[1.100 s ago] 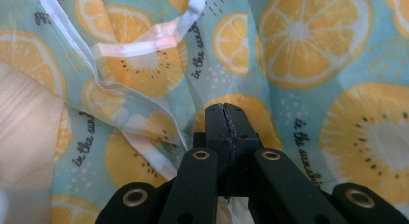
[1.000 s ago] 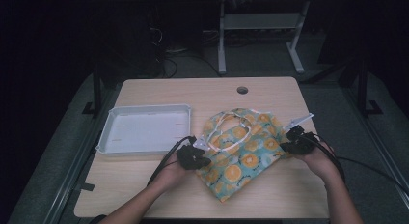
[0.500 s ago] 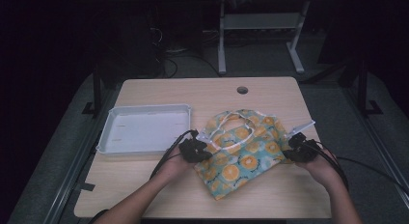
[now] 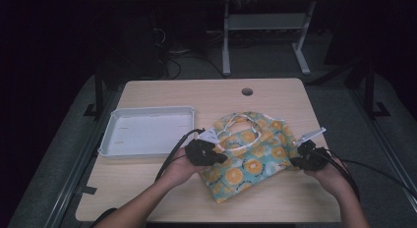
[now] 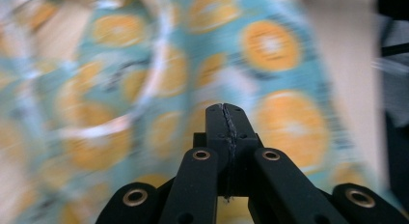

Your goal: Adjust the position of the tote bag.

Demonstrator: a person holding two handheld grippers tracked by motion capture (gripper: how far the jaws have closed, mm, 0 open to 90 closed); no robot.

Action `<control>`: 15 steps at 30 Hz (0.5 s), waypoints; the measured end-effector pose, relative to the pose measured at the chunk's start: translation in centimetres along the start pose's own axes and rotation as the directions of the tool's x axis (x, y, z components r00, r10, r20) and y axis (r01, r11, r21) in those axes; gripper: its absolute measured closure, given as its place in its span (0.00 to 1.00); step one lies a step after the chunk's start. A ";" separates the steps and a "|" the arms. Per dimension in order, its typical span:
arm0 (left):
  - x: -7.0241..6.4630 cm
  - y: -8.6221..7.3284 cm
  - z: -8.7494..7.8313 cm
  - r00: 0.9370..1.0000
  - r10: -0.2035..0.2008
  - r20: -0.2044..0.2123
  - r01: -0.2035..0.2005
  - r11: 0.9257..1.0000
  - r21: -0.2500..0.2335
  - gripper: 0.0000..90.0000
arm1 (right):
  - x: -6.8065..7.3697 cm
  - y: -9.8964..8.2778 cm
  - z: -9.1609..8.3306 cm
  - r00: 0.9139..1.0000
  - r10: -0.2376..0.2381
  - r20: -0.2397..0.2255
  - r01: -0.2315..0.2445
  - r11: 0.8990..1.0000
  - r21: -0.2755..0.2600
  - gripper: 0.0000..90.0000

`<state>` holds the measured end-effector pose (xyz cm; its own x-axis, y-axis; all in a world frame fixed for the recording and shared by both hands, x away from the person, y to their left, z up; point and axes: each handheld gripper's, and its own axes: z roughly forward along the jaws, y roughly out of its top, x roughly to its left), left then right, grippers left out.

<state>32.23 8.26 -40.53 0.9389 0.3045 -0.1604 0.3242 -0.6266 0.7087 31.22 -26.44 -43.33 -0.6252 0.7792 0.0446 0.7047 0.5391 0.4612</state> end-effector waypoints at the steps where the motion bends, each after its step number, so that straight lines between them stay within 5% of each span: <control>1: 0.0 0.0 0.0 1.000 0.000 0.000 0.000 1.000 0.000 1.00 | 0.0 0.0 0.0 1.000 -0.003 0.000 0.003 1.000 0.000 1.00; 5: -2.5 0.5 0.6 0.996 0.012 0.085 -0.012 1.000 -0.004 1.00 | 0.1 0.1 0.2 1.000 -0.009 -0.002 0.009 1.000 0.006 1.00; 7: -4.4 0.5 1.4 0.989 0.032 0.145 -0.035 0.999 0.016 1.00 | 0.2 0.2 0.2 1.000 -0.013 0.000 0.013 1.000 0.007 1.00; 15: -6.7 -0.3 3.9 0.980 0.070 0.188 -0.092 0.990 0.110 1.00 | 0.0 0.2 0.2 1.000 -0.013 -0.002 0.013 1.000 0.009 1.00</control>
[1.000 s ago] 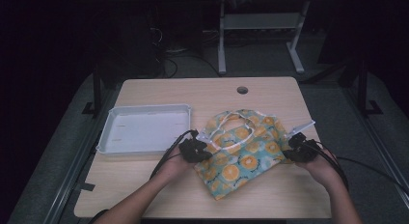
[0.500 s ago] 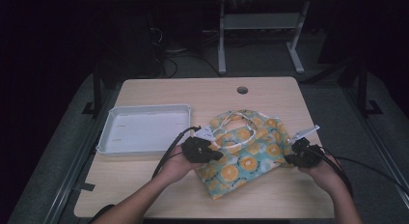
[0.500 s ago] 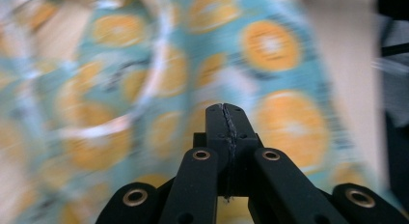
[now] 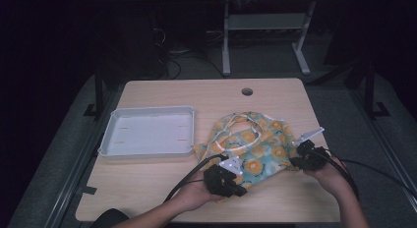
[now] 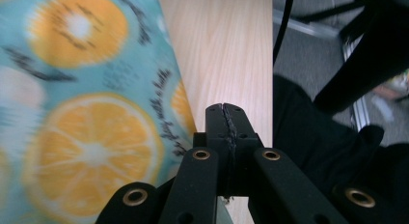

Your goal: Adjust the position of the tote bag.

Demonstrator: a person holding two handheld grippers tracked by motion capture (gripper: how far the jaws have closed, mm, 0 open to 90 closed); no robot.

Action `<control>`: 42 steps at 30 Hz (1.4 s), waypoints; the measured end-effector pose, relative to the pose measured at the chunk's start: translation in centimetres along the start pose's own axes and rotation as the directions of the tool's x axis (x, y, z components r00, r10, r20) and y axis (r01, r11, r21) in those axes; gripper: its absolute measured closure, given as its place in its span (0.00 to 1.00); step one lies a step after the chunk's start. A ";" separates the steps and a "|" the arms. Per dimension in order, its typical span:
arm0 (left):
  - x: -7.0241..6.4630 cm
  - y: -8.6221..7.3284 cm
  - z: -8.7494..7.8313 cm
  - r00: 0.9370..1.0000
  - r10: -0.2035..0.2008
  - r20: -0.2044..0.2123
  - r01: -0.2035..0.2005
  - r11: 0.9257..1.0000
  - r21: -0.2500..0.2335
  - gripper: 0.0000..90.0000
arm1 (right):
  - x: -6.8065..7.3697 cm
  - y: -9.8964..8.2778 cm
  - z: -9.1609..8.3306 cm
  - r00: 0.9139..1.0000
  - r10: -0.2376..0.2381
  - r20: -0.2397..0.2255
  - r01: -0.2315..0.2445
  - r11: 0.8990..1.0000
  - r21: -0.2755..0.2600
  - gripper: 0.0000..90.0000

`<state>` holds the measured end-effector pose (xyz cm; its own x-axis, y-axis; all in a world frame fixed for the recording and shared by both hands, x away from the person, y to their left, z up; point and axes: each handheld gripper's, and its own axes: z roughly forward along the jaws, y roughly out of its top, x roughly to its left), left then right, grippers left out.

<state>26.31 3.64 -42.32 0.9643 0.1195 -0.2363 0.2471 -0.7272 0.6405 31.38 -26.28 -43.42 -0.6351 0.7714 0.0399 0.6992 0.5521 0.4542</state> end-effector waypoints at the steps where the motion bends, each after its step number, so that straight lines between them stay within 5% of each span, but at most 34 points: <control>1: -0.1 -0.1 0.3 1.000 0.004 -0.004 -0.004 1.000 0.014 1.00 | 0.0 0.0 0.0 1.000 0.001 -0.001 -0.001 1.000 0.000 1.00; 5: 0.4 -0.5 0.5 0.997 0.028 -0.070 -0.023 0.997 0.067 1.00 | 0.1 0.1 0.0 1.000 -0.002 -0.005 0.002 1.000 0.001 1.00; 19: 3.6 -1.5 -1.3 0.981 -0.023 -0.195 0.036 0.997 0.063 1.00 | 0.4 0.2 0.2 0.999 -0.025 -0.021 0.026 1.000 0.010 1.00; 33: 7.4 -2.5 -3.8 0.948 -0.069 -0.311 0.091 0.994 0.056 1.00 | 1.6 0.6 0.0 0.996 -0.062 -0.060 0.062 0.998 -0.002 1.00; 42: 8.8 -3.1 -4.4 0.934 -0.119 -0.336 0.134 0.991 0.021 1.00 | 0.6 2.2 -1.3 0.998 -0.055 0.023 0.058 0.989 -0.134 1.00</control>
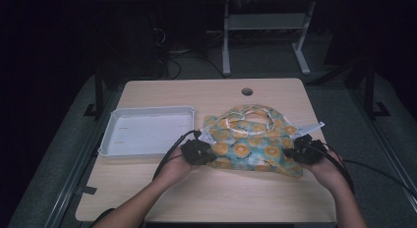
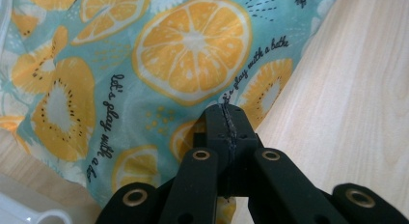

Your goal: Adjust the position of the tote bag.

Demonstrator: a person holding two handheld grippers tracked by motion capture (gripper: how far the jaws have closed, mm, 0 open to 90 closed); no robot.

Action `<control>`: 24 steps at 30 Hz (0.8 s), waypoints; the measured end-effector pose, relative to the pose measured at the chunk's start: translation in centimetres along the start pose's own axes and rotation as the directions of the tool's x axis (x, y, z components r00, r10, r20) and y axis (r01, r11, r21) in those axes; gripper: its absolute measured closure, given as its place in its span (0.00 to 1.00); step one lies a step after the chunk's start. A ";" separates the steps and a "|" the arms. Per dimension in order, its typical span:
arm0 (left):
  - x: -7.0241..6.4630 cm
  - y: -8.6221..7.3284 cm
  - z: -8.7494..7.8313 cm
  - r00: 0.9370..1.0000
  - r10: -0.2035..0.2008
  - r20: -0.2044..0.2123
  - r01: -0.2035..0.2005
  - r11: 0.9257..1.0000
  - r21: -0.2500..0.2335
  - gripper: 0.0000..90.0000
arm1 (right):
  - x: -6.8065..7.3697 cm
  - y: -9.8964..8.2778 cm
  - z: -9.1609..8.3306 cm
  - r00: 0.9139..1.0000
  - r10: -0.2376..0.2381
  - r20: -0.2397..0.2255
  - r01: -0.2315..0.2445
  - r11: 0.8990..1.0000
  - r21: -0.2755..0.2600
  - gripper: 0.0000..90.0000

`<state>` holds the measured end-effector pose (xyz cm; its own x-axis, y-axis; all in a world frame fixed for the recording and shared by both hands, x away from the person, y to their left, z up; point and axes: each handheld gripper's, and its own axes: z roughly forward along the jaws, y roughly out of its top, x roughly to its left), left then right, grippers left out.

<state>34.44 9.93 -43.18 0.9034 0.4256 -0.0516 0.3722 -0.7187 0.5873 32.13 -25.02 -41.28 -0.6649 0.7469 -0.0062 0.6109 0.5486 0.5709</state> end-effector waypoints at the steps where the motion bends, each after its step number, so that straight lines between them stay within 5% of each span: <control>1: 0.0 0.0 0.1 1.000 -0.002 -0.002 0.002 1.000 0.002 1.00 | -0.2 0.3 0.2 1.000 -0.001 -0.004 0.001 1.000 -0.015 1.00; 5: 0.6 -0.1 0.2 1.000 0.002 -0.010 -0.002 1.000 0.020 1.00 | -0.9 1.9 1.2 1.000 0.006 -0.020 -0.008 0.995 -0.095 1.00; 12: 1.1 -0.5 0.0 1.000 -0.013 -0.007 0.013 1.000 0.020 1.00 | 0.3 2.1 2.3 0.996 -0.042 -0.076 0.038 0.998 -0.058 1.00; 24: 1.7 -0.9 -0.6 1.000 -0.021 0.007 0.021 1.000 0.023 1.00 | 3.6 1.3 1.4 0.966 -0.130 -0.224 0.125 0.992 -0.037 1.00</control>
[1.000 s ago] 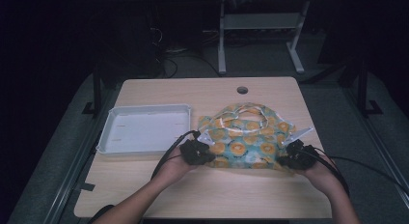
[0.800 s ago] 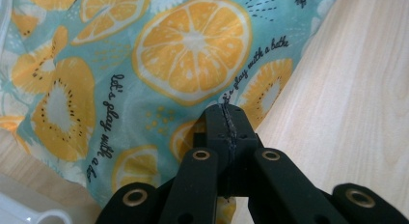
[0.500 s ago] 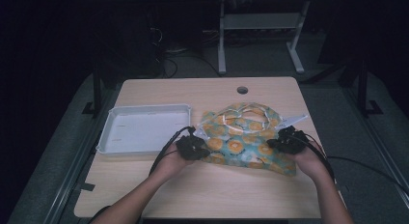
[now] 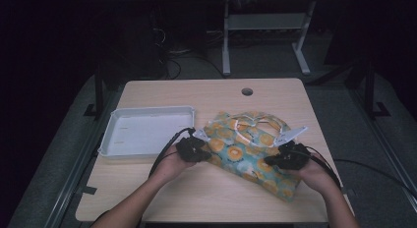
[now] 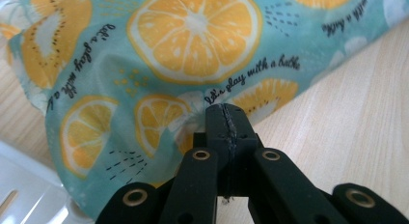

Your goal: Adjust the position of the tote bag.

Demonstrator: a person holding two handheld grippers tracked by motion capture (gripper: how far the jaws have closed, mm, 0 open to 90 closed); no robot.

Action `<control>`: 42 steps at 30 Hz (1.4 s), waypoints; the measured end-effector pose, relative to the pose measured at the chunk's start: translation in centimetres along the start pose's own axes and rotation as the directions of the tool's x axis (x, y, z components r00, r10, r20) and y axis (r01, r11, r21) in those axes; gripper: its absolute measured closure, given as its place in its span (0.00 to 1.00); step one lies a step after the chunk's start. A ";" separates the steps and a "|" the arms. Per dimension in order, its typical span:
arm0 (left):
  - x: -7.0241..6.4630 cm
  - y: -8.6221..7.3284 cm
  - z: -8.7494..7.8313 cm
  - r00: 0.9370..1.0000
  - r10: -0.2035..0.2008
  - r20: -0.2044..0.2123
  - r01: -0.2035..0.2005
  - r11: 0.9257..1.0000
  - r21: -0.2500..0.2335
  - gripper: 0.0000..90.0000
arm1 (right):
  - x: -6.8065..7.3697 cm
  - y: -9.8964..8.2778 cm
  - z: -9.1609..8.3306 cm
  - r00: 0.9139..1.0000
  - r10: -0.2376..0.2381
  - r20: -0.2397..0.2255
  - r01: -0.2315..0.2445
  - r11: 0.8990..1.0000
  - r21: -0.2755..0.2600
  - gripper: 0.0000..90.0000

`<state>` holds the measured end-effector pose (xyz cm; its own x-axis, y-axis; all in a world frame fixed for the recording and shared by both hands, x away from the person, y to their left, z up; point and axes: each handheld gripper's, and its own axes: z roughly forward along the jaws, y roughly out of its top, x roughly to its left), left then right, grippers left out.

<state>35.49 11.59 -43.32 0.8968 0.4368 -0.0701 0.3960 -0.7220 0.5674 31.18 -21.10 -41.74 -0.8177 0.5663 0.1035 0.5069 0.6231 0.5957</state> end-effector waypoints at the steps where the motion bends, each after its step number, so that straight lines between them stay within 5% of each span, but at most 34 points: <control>1: 0.0 0.0 0.0 1.000 -0.005 0.000 0.005 1.000 -0.004 1.00 | 0.0 0.0 0.0 1.000 0.000 0.000 0.000 1.000 0.000 1.00; 7: 0.2 -0.2 -0.4 1.000 -0.007 0.006 0.008 1.000 -0.015 1.00 | 0.7 0.4 -0.3 1.000 -0.010 -0.014 0.010 0.999 -0.035 0.99; 12: -0.1 -0.3 -0.9 0.999 -0.014 0.031 0.015 0.999 -0.034 0.98 | -1.0 0.9 -1.4 0.995 0.047 0.088 -0.041 0.996 -0.073 0.90; 14: -0.4 -0.5 -1.3 0.999 -0.010 0.042 0.012 0.999 -0.041 0.96 | -2.7 1.1 -1.9 0.981 0.094 0.171 -0.079 0.992 -0.094 0.79; 16: -0.6 -0.6 -1.3 0.999 -0.029 0.044 0.032 0.998 -0.059 0.95 | -3.4 1.1 -2.0 0.976 0.103 0.191 -0.086 0.992 -0.096 0.76; 21: -0.8 -1.5 -2.1 0.998 -0.035 0.058 0.039 0.997 -0.069 0.90 | -6.2 1.2 -1.9 0.941 0.177 0.289 -0.148 0.982 -0.118 0.59; 23: -0.9 -1.8 -2.3 0.997 -0.046 0.063 0.051 0.996 -0.077 0.87 | -7.9 1.3 -1.4 0.932 0.205 0.300 -0.180 0.978 -0.108 0.54; 33: -1.4 -2.8 -2.6 0.996 -0.044 0.078 0.051 0.995 -0.084 0.76 | -11.3 0.7 1.8 0.911 0.277 0.305 -0.263 0.961 -0.089 0.51; 42: -1.4 -3.3 -2.7 0.995 -0.048 0.083 0.055 0.995 -0.087 0.73 | -12.4 0.2 3.3 0.911 0.290 0.293 -0.286 0.956 -0.056 0.60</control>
<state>32.34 14.82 -42.85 0.8903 0.4244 -0.1652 0.4259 -0.6473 0.6321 42.34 -26.20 -45.55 -0.5181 0.8547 0.0336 0.7038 0.4036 0.5845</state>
